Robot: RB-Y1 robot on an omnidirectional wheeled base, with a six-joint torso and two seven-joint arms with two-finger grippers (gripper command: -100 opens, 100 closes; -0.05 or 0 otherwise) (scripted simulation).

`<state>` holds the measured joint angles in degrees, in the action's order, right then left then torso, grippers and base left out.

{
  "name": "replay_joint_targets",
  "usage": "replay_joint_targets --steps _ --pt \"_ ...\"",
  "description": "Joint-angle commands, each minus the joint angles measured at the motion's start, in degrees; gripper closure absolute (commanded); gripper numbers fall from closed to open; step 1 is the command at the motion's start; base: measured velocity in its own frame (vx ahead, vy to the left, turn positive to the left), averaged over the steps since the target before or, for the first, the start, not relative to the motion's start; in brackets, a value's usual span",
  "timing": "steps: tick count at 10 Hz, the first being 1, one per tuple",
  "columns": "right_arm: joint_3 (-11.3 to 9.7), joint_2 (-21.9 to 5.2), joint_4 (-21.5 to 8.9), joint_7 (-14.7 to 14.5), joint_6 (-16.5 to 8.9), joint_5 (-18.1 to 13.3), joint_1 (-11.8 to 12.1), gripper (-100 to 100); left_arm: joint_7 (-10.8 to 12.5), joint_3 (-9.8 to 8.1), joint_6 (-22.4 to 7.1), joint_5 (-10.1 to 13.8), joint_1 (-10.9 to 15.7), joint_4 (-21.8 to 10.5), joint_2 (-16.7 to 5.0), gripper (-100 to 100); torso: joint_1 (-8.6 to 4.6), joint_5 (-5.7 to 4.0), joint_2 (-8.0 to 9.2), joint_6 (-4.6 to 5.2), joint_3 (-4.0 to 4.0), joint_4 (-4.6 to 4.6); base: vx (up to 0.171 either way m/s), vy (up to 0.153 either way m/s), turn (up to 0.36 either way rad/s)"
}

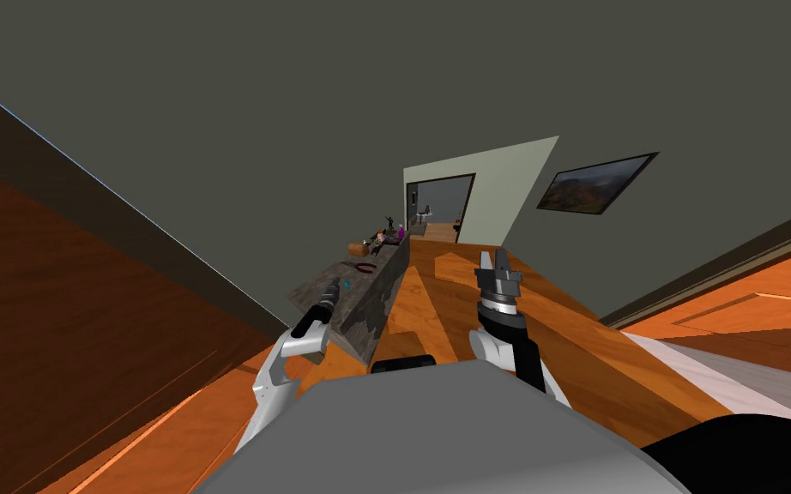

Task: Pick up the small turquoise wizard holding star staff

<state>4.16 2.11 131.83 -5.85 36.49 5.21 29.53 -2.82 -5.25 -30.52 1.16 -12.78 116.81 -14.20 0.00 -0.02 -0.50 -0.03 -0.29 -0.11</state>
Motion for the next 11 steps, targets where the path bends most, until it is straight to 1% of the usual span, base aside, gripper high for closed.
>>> replay_joint_targets --steps 1,2,3,5,7,8,11 --pt "0.0 0.0 0.0 0.0 0.0 0.0 0.0 0 0.2 -0.35 -2.4 0.1 0.2 -0.3 0.1 -100 0.00 0.00 0.00 0.00 0.00 0.00 0.110 -0.009 -0.004" --pt "0.0 0.0 0.0 0.0 0.0 0.0 0.0 0 0.7 -1.04 -4.3 0.5 0.5 -1.0 0.0 -100 0.02 0.00 0.08 0.00 0.04 0.01 0.117 -0.012 -0.014" --pt "0.0 0.0 0.0 0.0 0.0 0.0 0.0 0 0.7 -1.04 -4.7 0.5 0.5 -1.0 0.0 -100 0.02 0.00 0.07 0.00 0.04 0.01 0.083 -0.011 -0.005" --pt "0.0 0.0 0.0 0.0 0.0 0.0 0.0 0 1.4 -2.35 -8.9 1.2 0.9 -2.1 -0.4 -100 0.04 0.00 0.18 -0.01 0.11 0.04 0.106 -0.003 -0.015" --pt "0.0 0.0 0.0 0.0 0.0 0.0 0.0 0 2.1 -3.51 -12.3 1.9 1.3 -3.1 -1.0 -100 0.10 0.02 0.01 0.00 0.01 0.00 0.147 0.002 -0.015" --pt "0.0 0.0 0.0 0.0 0.0 0.0 0.0 0 2.1 -3.51 -12.7 1.9 1.3 -3.1 -1.0 -100 0.06 0.01 -0.04 0.00 -0.03 -0.01 0.115 -0.014 -0.002" --pt "0.0 0.0 0.0 0.0 0.0 0.0 0.0 0 2.8 -4.76 -16.8 2.6 1.7 -4.2 -1.8 -100 0.01 0.00 0.18 -0.01 0.10 0.03 0.088 -0.014 -0.009"
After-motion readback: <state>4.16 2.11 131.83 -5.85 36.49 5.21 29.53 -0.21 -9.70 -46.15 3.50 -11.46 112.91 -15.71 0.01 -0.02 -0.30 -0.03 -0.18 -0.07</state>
